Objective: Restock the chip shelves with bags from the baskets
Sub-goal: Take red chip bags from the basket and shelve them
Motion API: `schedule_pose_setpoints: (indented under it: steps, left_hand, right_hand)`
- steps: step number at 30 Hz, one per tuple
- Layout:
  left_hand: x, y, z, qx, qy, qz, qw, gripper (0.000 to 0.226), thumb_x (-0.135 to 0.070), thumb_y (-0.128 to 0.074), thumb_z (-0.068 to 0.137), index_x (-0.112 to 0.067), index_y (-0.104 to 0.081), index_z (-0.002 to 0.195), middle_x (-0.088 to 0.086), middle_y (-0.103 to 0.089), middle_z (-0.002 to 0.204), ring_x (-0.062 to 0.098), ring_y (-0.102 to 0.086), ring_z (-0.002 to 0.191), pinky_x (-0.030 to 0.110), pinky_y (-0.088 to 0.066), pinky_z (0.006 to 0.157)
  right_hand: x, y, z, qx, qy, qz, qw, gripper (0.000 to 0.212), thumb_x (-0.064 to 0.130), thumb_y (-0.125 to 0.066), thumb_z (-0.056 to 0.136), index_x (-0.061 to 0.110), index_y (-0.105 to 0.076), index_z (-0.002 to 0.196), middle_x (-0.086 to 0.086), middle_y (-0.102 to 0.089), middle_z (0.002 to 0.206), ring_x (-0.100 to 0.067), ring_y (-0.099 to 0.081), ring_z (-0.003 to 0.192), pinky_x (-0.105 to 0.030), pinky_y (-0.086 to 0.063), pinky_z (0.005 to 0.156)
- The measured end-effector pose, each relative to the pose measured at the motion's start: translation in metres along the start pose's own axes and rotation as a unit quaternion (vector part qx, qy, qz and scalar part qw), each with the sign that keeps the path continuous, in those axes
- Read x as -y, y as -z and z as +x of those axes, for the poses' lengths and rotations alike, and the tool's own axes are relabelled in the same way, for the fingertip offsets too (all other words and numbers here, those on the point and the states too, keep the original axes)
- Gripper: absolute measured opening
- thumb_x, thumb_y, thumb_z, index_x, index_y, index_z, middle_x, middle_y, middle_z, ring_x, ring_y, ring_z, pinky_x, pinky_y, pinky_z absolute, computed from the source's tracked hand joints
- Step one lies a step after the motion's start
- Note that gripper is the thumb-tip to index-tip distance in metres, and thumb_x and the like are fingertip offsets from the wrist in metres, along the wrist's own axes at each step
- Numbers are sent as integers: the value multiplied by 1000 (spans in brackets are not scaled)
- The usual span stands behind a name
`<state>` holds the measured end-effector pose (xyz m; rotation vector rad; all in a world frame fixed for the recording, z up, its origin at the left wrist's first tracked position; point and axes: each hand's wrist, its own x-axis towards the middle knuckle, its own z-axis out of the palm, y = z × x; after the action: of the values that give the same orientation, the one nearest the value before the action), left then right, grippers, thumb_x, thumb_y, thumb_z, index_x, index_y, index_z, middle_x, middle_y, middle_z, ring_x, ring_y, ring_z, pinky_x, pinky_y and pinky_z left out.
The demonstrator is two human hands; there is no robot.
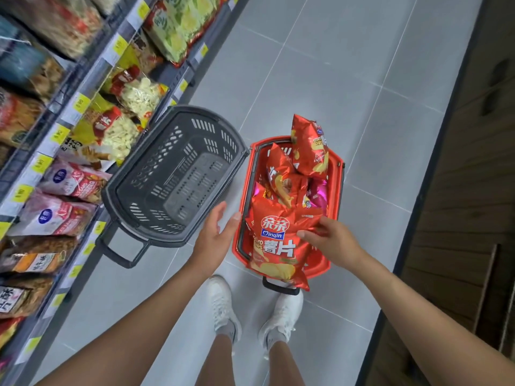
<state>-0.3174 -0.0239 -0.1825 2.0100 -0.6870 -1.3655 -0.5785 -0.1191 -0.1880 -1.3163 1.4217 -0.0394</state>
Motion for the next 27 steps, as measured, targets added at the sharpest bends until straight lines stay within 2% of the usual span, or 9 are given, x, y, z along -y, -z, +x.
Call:
schedule_pose_setpoints:
  steps: [3,6,7,9,12,15,17,21,27]
  left_hand:
    - [-16,-5,-4,62,20,-17,998,87,-71,-58,87,-29,-34,159,-8,-40,162,8,-40,147,25,-33,110]
    - [-25,-12,-5,132,24,-50,990,59,-45,-65,97,-32,-38,148,-19,-55,139,-19,-57,114,9,-47,92]
    - [-26,-14,-5,153,29,-65,986,63,-48,-72,94,-33,-39,146,-18,-58,135,-15,-62,111,11,-53,88]
    - [-23,-18,-3,183,53,-83,978,88,-59,-82,77,-33,-40,149,-7,-62,141,4,-68,118,28,-59,94]
    - [-26,-19,-3,207,65,-84,972,70,-49,-80,83,-34,-47,144,-6,-72,128,12,-76,104,31,-63,83]
    - [-27,-17,-4,231,83,-77,966,69,-55,-79,78,-36,-51,139,-5,-75,123,19,-77,104,44,-62,94]
    - [-24,-15,-5,251,103,-75,960,76,-63,-84,75,-37,-51,139,-4,-74,126,23,-75,109,51,-59,99]
    - [-19,-15,-7,270,121,-68,953,87,-68,-86,66,-36,-52,139,-5,-74,127,24,-74,112,54,-58,100]
    - [-21,-14,-7,208,116,-41,970,66,-58,-80,69,-36,-58,127,-9,-76,118,17,-77,101,45,-63,92]
  right_hand:
    - [15,14,-6,38,-12,100,994,15,24,-76,91,26,-69,104,10,-78,97,-13,-76,92,-18,-56,70]
    - [25,21,-11,60,-25,154,986,17,21,-72,94,21,-69,110,9,-80,96,-11,-77,88,-18,-56,66]
    - [27,22,-11,66,-31,165,984,19,22,-72,94,20,-69,112,7,-80,98,-12,-77,90,-22,-58,69]
    - [30,23,-12,78,-45,180,979,22,26,-72,94,19,-68,115,2,-80,103,-18,-77,95,-30,-60,79]
    - [33,25,-13,99,-53,204,972,26,28,-70,94,17,-67,118,-3,-79,106,-22,-76,98,-35,-59,87]
    - [34,27,-13,116,-58,212,969,37,33,-71,91,15,-66,122,-6,-78,110,-24,-75,103,-39,-57,94]
    - [38,27,-14,124,-60,214,967,44,38,-72,85,15,-66,123,-5,-78,111,-23,-75,103,-37,-57,93]
    - [44,26,-13,133,-62,222,964,47,40,-72,82,16,-66,122,-4,-78,111,-22,-75,102,-32,-58,88]
    - [47,20,-9,145,-76,214,963,44,40,-70,86,14,-66,122,-5,-78,112,-22,-75,104,-35,-56,95]
